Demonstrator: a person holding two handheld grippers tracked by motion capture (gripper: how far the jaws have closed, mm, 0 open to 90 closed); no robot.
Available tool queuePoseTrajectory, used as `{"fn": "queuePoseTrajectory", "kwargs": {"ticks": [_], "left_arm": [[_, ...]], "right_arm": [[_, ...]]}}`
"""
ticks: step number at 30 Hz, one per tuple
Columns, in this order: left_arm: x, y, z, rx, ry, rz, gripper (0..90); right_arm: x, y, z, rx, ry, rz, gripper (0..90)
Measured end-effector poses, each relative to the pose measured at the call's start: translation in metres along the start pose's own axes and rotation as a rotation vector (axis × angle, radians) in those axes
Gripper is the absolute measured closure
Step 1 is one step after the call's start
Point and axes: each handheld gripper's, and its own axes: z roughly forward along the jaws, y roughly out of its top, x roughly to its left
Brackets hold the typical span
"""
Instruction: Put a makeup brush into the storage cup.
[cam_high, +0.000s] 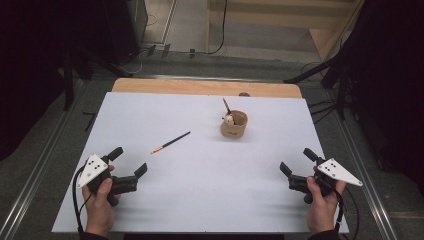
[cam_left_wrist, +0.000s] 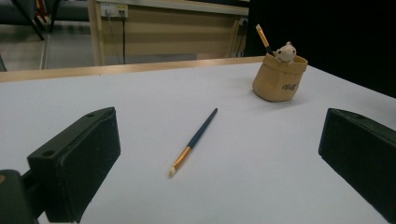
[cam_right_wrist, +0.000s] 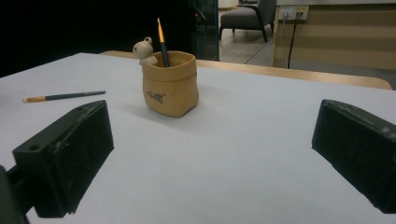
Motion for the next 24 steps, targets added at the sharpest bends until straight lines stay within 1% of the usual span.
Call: {"fn": "queuePoseTrajectory", "kwargs": {"ticks": [4,8,11,12,14,16,18,20,22,24], "left_arm": [[-0.002,0.001,0.007,0.015,-0.010,0.000,0.0],[-0.002,0.005,0.011,0.015,-0.017,0.001,0.0],[0.001,0.009,0.016,0.032,-0.018,0.009,0.0],[0.002,0.010,0.019,0.034,-0.020,0.006,0.0],[0.006,0.013,0.023,0.045,-0.032,0.009,0.0],[0.009,0.016,0.027,0.058,-0.040,-0.002,0.0],[0.012,0.020,0.031,0.060,-0.042,-0.011,0.0],[0.015,0.024,0.034,0.060,-0.047,-0.028,0.0],[0.017,0.029,0.038,0.067,-0.057,-0.027,0.0],[0.018,0.034,0.042,0.079,-0.074,-0.021,0.0]], "right_arm": [[0.001,0.001,0.001,-0.002,0.002,-0.005,0.0],[0.000,0.000,0.002,0.000,0.007,-0.005,0.0],[0.000,-0.001,0.002,0.001,0.007,-0.002,0.0],[0.000,-0.001,0.001,0.003,0.005,-0.002,0.0],[0.000,-0.002,0.000,0.004,0.006,-0.005,0.0],[-0.001,-0.002,-0.001,0.002,0.006,0.000,0.0],[-0.001,-0.002,-0.001,-0.001,0.007,-0.002,0.0],[-0.001,-0.001,-0.001,-0.002,0.008,-0.003,0.0],[0.000,-0.001,0.000,-0.005,0.011,0.002,0.0],[0.000,-0.002,0.001,0.002,0.011,-0.006,0.0]]}}
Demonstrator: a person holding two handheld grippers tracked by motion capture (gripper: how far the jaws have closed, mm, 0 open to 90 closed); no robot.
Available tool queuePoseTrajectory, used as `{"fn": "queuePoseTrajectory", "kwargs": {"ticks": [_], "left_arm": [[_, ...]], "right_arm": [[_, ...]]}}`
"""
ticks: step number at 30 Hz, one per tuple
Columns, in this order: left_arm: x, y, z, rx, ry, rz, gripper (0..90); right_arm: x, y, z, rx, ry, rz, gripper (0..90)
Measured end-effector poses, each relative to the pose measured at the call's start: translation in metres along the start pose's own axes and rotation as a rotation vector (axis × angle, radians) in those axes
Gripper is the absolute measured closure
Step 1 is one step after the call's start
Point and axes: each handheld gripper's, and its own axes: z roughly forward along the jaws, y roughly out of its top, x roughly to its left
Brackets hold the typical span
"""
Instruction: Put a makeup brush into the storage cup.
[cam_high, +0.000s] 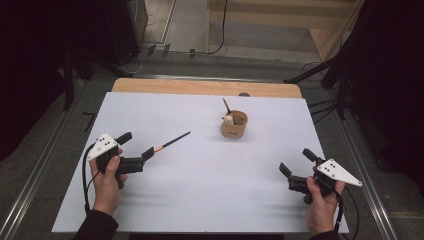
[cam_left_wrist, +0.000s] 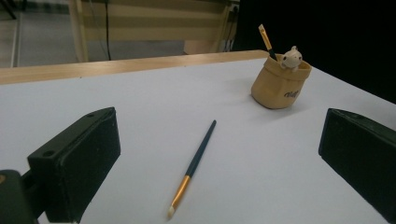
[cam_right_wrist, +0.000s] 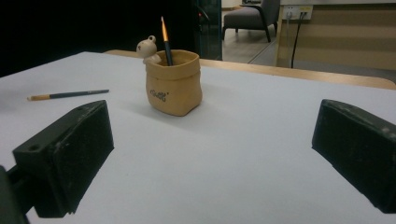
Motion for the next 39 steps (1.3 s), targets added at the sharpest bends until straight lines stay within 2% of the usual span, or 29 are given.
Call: {"fn": "queuePoseTrajectory", "kwargs": {"ticks": [3,5,6,9,13,19,23,32,36,39], "left_arm": [[0.005,0.007,0.007,0.021,-0.018,0.015,0.0],[0.009,0.009,0.014,0.044,-0.025,0.015,0.0],[0.010,0.010,0.017,0.052,-0.024,0.018,0.0],[0.011,0.012,0.024,0.092,-0.024,0.031,0.0],[0.011,0.013,0.030,0.115,-0.023,0.039,0.0],[0.015,0.014,0.037,0.137,-0.006,0.023,0.0],[0.017,0.017,0.041,0.160,0.003,0.030,0.0],[0.020,0.021,0.047,0.184,-0.009,0.043,0.0],[0.019,0.023,0.054,0.224,-0.011,0.062,0.0],[0.021,0.026,0.061,0.268,0.002,0.055,0.0]], "right_arm": [[-0.001,0.001,0.002,-0.005,0.003,0.009,0.0],[-0.002,0.000,0.003,-0.020,0.018,0.047,0.0],[-0.002,0.000,0.003,-0.021,0.019,0.050,0.0],[0.001,-0.001,0.005,-0.009,0.022,0.032,0.0],[0.003,-0.002,0.006,0.004,0.023,0.010,0.0],[0.002,-0.003,0.003,-0.001,0.022,0.018,0.0],[0.001,-0.004,0.004,-0.006,0.017,0.030,0.0],[-0.002,-0.001,0.005,-0.009,0.013,0.020,0.0],[0.000,0.000,0.007,-0.001,0.015,-0.005,0.0],[0.002,-0.001,0.006,0.004,0.020,-0.006,0.0]]}}
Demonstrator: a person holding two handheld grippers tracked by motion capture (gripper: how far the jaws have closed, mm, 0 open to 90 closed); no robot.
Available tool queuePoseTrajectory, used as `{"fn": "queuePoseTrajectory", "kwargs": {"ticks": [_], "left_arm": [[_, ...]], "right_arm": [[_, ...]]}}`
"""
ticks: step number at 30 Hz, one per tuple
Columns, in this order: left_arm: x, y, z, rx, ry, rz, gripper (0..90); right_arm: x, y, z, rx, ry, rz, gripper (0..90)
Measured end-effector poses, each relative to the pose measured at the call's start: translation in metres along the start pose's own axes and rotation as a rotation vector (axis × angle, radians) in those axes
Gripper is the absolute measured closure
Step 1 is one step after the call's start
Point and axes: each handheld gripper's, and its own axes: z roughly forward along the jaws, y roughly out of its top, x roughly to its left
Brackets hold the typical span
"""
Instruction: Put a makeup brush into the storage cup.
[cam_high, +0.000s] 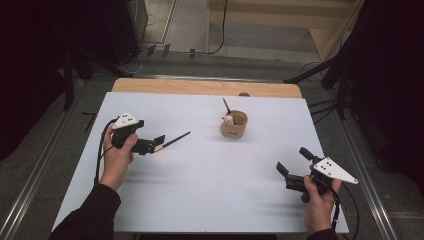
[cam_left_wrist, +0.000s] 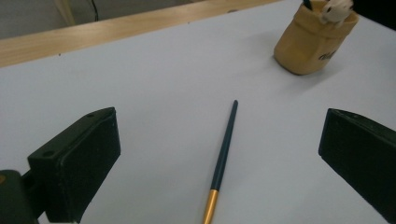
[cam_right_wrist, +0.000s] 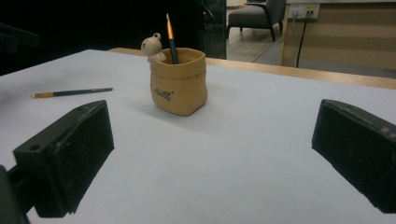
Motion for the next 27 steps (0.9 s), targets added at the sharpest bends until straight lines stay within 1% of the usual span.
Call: {"fn": "queuePoseTrajectory", "kwargs": {"ticks": [3,6,8,11,14,17,19,20,23,25,27], "left_arm": [[0.002,0.004,0.005,0.036,0.003,0.006,0.0],[0.003,0.008,0.009,0.067,-0.002,0.016,0.0],[0.002,0.012,0.012,0.091,-0.006,0.031,0.7],[0.001,0.016,0.017,0.127,-0.018,0.057,2.0],[0.000,0.017,0.024,0.187,-0.010,0.092,5.5],[-0.002,0.016,0.030,0.230,-0.010,0.103,6.4],[-0.002,0.015,0.033,0.251,-0.020,0.116,10.8],[-0.002,0.015,0.035,0.268,-0.016,0.123,14.2],[-0.002,0.015,0.040,0.314,-0.003,0.140,15.3],[-0.003,0.016,0.042,0.343,-0.008,0.137,19.3],[-0.004,0.018,0.045,0.379,-0.026,0.120,24.6]], "right_arm": [[0.001,0.001,-0.002,0.002,-0.001,-0.013,0.0],[0.000,0.001,-0.002,0.001,-0.004,-0.011,0.0],[-0.001,0.000,-0.002,0.001,-0.004,-0.006,0.0],[-0.001,0.001,-0.002,-0.001,-0.002,-0.013,0.0],[-0.002,0.001,-0.002,-0.003,0.002,-0.009,0.0],[-0.003,0.002,0.000,-0.004,0.002,-0.010,0.0],[-0.003,0.003,0.001,0.000,0.004,-0.021,0.0],[-0.002,0.003,0.001,0.002,0.004,-0.022,0.0],[-0.002,0.003,0.002,0.003,0.009,-0.021,0.0],[-0.002,0.002,0.002,0.004,0.012,-0.021,0.0],[-0.002,0.002,0.002,0.004,0.014,-0.021,0.0]]}}
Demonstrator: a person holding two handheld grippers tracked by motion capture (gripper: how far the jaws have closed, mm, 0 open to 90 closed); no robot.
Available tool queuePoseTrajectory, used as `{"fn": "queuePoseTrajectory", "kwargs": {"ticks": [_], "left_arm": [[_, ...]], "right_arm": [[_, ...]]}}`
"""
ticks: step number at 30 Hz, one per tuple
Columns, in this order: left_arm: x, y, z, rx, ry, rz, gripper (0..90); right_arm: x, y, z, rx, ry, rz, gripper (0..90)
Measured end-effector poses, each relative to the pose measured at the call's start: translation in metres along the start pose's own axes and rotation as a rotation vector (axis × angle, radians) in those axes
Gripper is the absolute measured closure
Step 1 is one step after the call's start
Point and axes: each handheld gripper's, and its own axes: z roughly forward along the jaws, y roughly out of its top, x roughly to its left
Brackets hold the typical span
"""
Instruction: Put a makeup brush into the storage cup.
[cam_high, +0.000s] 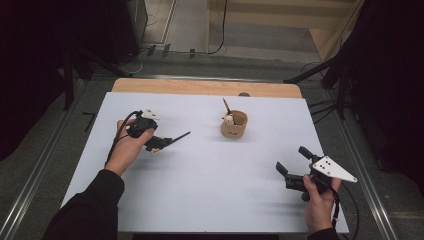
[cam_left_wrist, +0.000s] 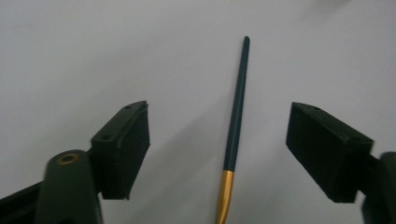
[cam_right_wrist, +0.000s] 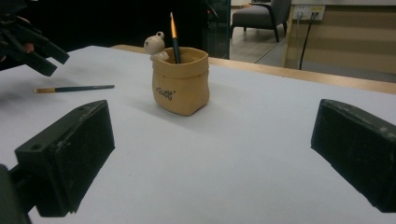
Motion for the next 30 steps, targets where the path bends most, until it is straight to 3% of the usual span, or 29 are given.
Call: {"fn": "queuePoseTrajectory", "kwargs": {"ticks": [2,10,15,19,23,30], "left_arm": [[-0.001,0.002,0.003,0.052,0.011,0.010,26.6],[-0.006,0.005,0.009,0.098,0.016,0.037,31.2],[-0.003,0.006,0.012,0.134,0.047,0.028,48.3],[-0.005,0.008,0.014,0.170,0.067,0.047,63.9],[-0.004,0.010,0.015,0.213,0.032,0.070,70.7],[0.002,0.009,0.016,0.252,0.004,0.081,72.8]], "right_arm": [[0.000,0.000,0.000,0.001,-0.001,0.001,0.0],[0.000,0.000,-0.001,0.000,0.001,0.006,0.0],[0.000,-0.001,0.000,-0.003,0.002,0.008,0.0],[0.000,-0.001,0.000,-0.009,0.006,0.015,0.0],[0.000,-0.002,0.001,-0.006,0.009,0.016,0.0],[0.000,-0.002,0.001,-0.006,0.012,0.019,0.0]]}}
